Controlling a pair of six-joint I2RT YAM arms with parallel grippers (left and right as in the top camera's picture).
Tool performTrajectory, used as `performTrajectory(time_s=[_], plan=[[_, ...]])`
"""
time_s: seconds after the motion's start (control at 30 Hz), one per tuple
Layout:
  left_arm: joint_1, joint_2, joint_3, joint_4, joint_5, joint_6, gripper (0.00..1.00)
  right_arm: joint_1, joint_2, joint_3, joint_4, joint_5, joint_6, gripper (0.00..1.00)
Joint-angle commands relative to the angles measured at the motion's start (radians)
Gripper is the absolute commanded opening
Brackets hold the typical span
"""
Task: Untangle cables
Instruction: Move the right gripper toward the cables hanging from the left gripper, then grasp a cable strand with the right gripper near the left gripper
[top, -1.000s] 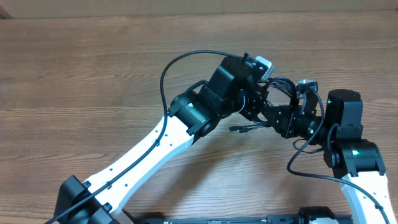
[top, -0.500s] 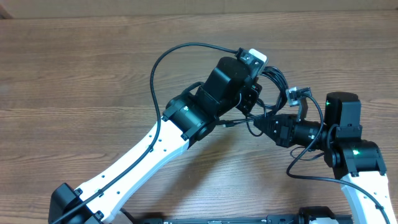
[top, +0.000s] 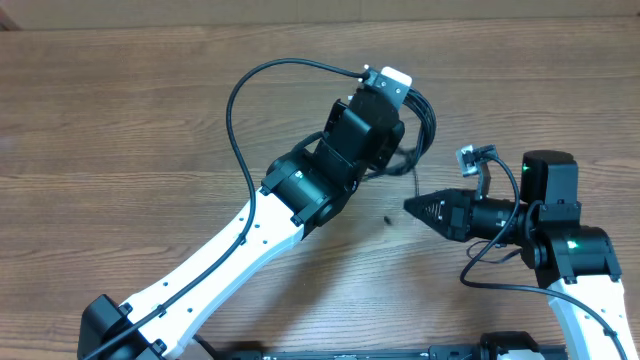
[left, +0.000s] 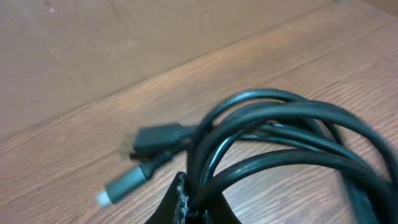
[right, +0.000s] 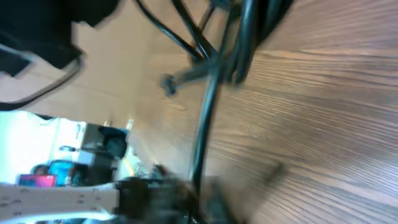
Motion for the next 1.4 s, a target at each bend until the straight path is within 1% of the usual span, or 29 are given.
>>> performTrajectory(time_s=[0.0,0.03,0.07,0.1,0.23,0.3,0.5,0.53,0.63,0.67,0.7,0.73,0.77,0.8,0.87,0.9,0.93,1.03,1.1,1.13,1.17,1.2,1.23,1.27,1.37], plan=[[0.01,-0.033,0.034,-0.002,0.042,0.016,0.04,0.005,-0.002,0.019,-0.001,0.151,0.005,0.79],[0.011,-0.033,0.034,-0.009,0.077,0.028,0.04,0.005,-0.002,0.019,-0.007,0.198,0.013,0.91],[0.011,-0.033,0.034,-0.018,0.1,0.038,0.04,0.005,-0.002,0.019,-0.015,0.246,0.029,0.97],[0.011,-0.033,0.034,-0.026,0.106,0.038,0.04,0.005,-0.002,0.019,-0.027,0.308,0.049,1.0],[0.01,-0.033,0.034,-0.058,0.129,0.038,0.04,0.004,-0.002,0.019,-0.027,0.464,0.116,1.0],[0.01,-0.033,0.034,-0.084,0.152,0.038,0.04,0.004,-0.002,0.019,-0.008,0.476,0.118,1.0],[0.01,-0.033,0.034,-0.127,0.403,0.053,0.04,0.004,-0.002,0.019,0.111,0.476,0.114,1.0],[0.01,-0.033,0.034,-0.13,0.441,0.053,0.04,0.005,-0.002,0.019,0.135,0.476,0.113,0.94],[0.01,-0.033,0.034,-0.134,0.493,0.052,0.04,0.005,-0.002,0.019,0.15,0.476,0.102,0.73],[0.01,-0.033,0.034,-0.136,0.502,0.051,0.04,0.005,-0.002,0.019,0.149,0.476,0.103,0.59],[0.01,-0.033,0.034,-0.141,0.503,0.052,0.04,0.005,-0.002,0.019,0.15,0.475,0.103,0.4],[0.01,-0.032,0.034,-0.144,0.499,0.052,0.04,0.005,-0.002,0.019,0.149,0.475,0.103,0.27],[0.01,-0.032,0.034,-0.15,0.499,0.052,0.04,0.005,-0.002,0.019,0.149,0.475,0.103,0.07],[0.011,-0.032,0.034,-0.157,0.489,0.052,0.04,0.005,-0.002,0.019,0.149,0.463,0.103,0.04],[0.011,-0.032,0.034,-0.166,0.446,0.052,0.04,0.005,-0.002,0.019,0.148,0.447,0.103,0.04],[0.011,-0.032,0.034,-0.18,0.388,0.052,0.04,0.005,-0.002,0.019,0.14,0.446,0.103,0.04],[0.011,-0.032,0.034,-0.184,0.371,0.052,0.04,0.005,-0.002,0.019,0.135,0.446,0.103,0.04],[0.011,-0.032,0.034,-0.199,0.323,0.034,0.04,0.004,-0.002,0.019,0.11,0.5,0.116,0.04],[0.011,-0.032,0.034,-0.209,0.262,-0.003,0.04,0.004,-0.002,0.019,0.08,0.574,0.169,0.04],[0.011,-0.032,0.034,-0.216,0.241,-0.02,0.25,0.004,-0.002,0.019,0.06,0.619,0.195,0.04],[0.011,-0.032,0.034,-0.22,0.241,-0.02,0.56,0.004,-0.002,0.019,0.049,0.643,0.214,0.04],[0.011,-0.032,0.034,-0.224,0.243,-0.02,0.77,0.004,-0.002,0.019,0.033,0.679,0.255,0.04],[0.01,-0.032,0.034,-0.232,0.254,-0.019,0.9,0.004,-0.002,0.019,0.024,0.7,0.282,0.04],[0.011,-0.033,0.034,-0.243,0.272,-0.019,1.0,0.004,-0.002,0.019,0.013,0.719,0.323,0.04],[0.011,-0.033,0.034,-0.293,0.321,-0.017,1.0,0.004,-0.002,0.019,0.002,0.718,0.402,0.04]])
